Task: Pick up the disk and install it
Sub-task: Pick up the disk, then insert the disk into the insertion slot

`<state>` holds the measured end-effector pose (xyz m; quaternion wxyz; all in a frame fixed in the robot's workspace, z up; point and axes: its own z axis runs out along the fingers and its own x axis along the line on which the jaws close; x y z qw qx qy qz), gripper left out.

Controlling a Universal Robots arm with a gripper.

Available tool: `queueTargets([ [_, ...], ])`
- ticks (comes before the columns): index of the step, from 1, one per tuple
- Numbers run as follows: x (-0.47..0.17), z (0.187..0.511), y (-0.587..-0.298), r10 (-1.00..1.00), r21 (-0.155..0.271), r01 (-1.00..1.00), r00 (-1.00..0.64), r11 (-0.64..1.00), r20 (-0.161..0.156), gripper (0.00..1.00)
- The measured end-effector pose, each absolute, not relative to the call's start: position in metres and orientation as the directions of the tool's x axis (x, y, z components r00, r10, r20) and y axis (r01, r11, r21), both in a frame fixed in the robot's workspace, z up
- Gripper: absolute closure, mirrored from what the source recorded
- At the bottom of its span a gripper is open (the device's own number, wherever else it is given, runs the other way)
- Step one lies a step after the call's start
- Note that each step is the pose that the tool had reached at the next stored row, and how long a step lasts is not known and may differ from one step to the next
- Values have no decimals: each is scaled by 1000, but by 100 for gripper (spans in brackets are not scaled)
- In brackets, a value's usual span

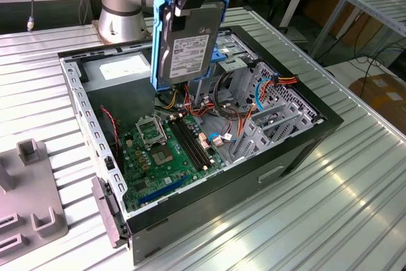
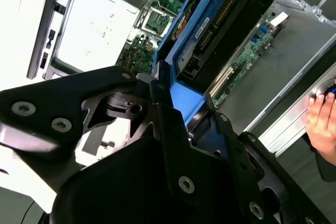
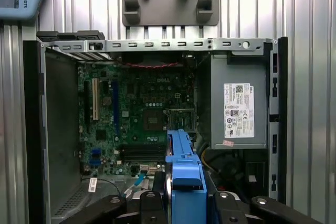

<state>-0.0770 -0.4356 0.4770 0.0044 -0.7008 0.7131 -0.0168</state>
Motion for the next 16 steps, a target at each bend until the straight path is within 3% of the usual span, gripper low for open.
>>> queueTargets([
  [16, -67, 476, -436, -1000, -30, -999, -18, 17, 19, 64],
])
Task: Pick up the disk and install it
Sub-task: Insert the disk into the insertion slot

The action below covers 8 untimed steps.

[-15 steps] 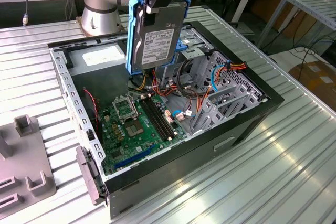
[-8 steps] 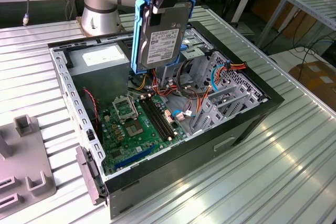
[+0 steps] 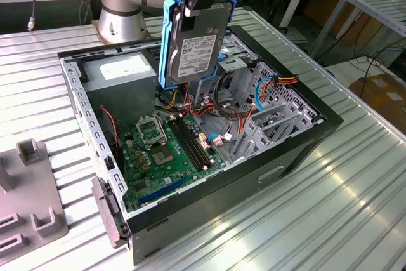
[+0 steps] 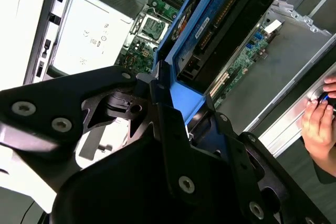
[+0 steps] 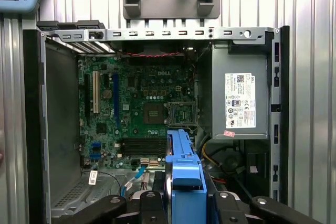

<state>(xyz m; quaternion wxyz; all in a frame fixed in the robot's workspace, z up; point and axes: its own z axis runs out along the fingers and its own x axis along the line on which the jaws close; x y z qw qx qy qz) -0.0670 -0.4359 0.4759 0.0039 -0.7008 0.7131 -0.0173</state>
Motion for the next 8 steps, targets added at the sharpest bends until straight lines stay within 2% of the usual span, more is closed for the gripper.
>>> queueTargets([
  [8, -67, 476, -445, -1000, -30, -999, -18, 17, 20, 64],
])
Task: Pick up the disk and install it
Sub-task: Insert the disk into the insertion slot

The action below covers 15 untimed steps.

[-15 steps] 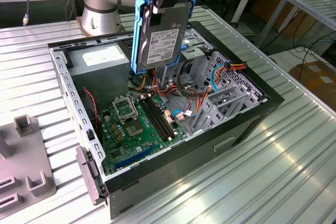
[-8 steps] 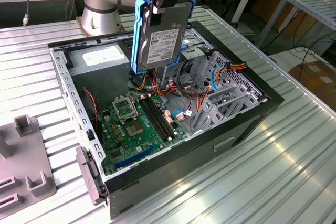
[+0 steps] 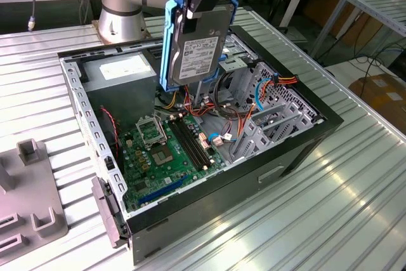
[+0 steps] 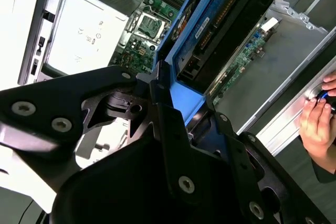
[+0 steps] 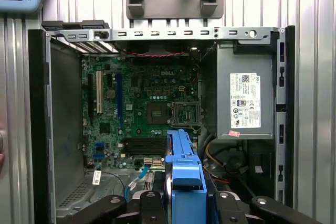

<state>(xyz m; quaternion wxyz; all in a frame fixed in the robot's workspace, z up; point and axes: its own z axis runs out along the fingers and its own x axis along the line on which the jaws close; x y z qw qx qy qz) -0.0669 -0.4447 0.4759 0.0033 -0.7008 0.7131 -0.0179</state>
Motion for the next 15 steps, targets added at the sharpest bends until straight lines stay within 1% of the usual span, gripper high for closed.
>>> queueTargets([
  [2, -67, 476, -448, -1000, -30, -999, -18, 17, 20, 64],
  [11, -67, 476, -487, -1000, -30, -999, -18, 17, 21, 64],
  [15, -67, 476, -500, -1000, -30, -999, -18, 17, 23, 64],
])
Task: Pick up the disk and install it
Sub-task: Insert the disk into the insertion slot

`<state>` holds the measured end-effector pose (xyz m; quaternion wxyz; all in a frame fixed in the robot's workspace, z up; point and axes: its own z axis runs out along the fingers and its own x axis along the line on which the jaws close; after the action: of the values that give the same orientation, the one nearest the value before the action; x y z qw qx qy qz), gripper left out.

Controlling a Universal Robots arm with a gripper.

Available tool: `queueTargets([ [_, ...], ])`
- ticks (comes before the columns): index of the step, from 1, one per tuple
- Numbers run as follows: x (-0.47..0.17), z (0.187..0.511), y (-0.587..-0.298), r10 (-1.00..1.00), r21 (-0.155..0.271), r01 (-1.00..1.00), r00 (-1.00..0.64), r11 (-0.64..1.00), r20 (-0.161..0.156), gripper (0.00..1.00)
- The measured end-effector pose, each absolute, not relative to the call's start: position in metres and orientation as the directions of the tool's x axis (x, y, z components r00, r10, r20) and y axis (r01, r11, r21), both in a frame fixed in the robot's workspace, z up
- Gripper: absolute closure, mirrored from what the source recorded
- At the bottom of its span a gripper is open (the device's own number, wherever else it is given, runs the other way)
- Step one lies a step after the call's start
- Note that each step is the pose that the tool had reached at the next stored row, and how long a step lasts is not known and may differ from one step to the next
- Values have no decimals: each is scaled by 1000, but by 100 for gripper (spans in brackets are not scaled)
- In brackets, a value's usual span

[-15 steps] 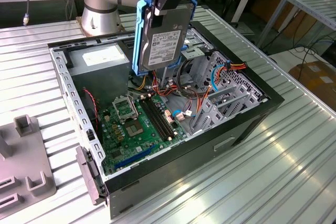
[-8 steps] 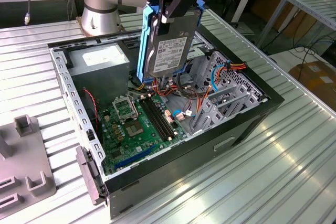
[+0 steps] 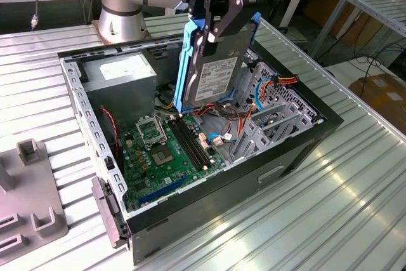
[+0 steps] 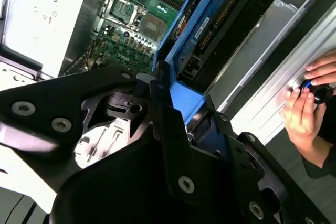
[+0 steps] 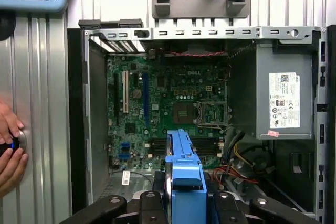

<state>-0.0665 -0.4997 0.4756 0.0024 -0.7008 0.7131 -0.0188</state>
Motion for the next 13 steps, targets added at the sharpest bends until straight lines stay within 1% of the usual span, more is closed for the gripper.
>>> queueTargets([
  [9, -45, 474, -505, -999, -30, -999, -18, 16, 39, 64],
  [13, -17, 473, -505, -999, -31, -999, -18, 16, 46, 64],
])
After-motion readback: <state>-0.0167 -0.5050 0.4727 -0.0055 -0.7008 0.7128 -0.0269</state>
